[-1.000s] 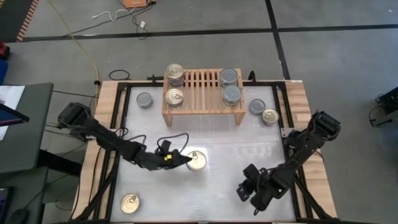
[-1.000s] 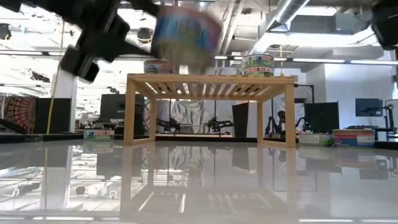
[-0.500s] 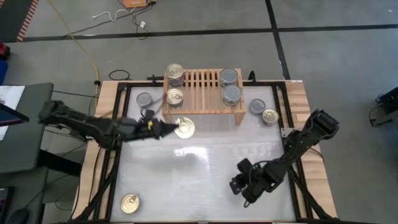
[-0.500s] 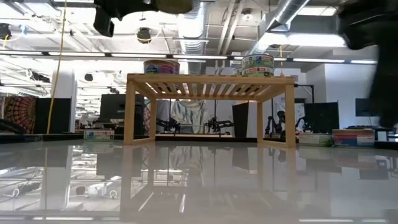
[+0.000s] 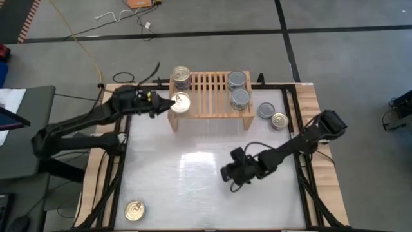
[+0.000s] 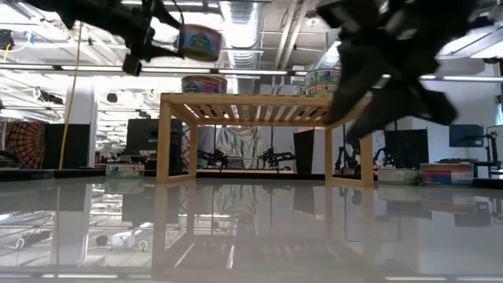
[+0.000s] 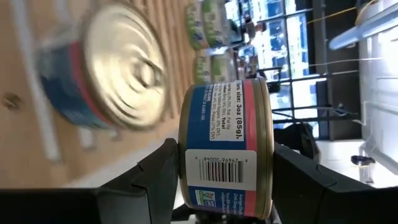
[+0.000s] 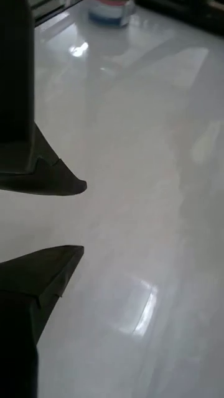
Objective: Stack canned seafood by type on shelf
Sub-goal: Stack the blue-pink tuna can on top of the other blue tuna-pink can on the shelf
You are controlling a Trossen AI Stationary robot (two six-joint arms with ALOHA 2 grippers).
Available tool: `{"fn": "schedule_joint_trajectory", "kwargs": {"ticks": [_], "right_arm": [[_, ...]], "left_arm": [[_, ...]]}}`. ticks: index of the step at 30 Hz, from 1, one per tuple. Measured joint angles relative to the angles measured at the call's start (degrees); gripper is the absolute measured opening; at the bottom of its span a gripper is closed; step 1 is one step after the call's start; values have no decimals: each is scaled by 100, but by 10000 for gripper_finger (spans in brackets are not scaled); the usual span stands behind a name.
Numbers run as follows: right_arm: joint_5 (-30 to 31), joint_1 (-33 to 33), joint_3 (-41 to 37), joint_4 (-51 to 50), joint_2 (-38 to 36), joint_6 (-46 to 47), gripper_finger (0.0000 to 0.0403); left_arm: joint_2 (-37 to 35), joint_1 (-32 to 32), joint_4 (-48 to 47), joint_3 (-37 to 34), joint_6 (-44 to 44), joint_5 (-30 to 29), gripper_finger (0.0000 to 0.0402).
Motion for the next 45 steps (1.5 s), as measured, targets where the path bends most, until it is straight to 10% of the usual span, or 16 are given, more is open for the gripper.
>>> {"fn": "schedule_joint_trajectory", "kwargs": {"ticks": [11, 45], "right_arm": [[-25, -470, 0, 242, 0, -112, 163], [-27, -480, 0, 228, 0, -12, 163]], "left_arm": [[1035, 1350, -360, 664, 1011, 1630, 208], [1108, 1817, -1019, 911, 1785, 1617, 208]]}}
